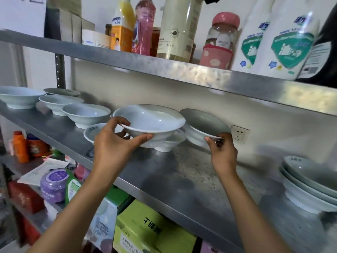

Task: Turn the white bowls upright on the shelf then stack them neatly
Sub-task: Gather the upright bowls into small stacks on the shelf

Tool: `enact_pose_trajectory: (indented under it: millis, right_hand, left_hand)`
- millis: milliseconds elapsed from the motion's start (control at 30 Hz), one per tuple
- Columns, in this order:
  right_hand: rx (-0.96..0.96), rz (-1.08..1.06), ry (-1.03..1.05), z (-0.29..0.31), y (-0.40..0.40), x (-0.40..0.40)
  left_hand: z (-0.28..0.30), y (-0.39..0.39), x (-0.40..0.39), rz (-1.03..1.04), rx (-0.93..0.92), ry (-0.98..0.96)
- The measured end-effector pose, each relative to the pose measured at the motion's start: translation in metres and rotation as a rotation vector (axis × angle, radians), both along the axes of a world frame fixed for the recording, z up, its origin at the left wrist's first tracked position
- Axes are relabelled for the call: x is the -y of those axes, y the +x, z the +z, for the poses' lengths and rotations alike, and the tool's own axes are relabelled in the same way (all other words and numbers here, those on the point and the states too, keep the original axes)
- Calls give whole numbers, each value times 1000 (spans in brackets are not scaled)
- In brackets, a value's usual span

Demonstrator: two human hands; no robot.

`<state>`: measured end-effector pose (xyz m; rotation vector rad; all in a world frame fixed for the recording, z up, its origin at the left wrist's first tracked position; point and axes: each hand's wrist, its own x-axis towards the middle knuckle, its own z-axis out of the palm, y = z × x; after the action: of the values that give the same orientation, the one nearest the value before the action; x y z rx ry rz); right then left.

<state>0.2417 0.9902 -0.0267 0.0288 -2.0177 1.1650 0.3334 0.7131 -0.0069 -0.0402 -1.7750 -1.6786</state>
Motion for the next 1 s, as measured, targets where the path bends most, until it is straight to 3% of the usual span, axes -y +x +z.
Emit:
enact_pose_trajectory:
  millis: [267, 633, 1000]
  right_hand:
    - [50, 56, 114, 4, -46, 48]
    - [174, 164, 198, 1, -84, 63]
    - [187, 143, 418, -22, -99, 73]
  left_hand:
    - [1, -40, 52, 53, -47, 76]
    - [11, -94, 34, 107, -120, 39]
    - [5, -151, 22, 65, 0, 27]
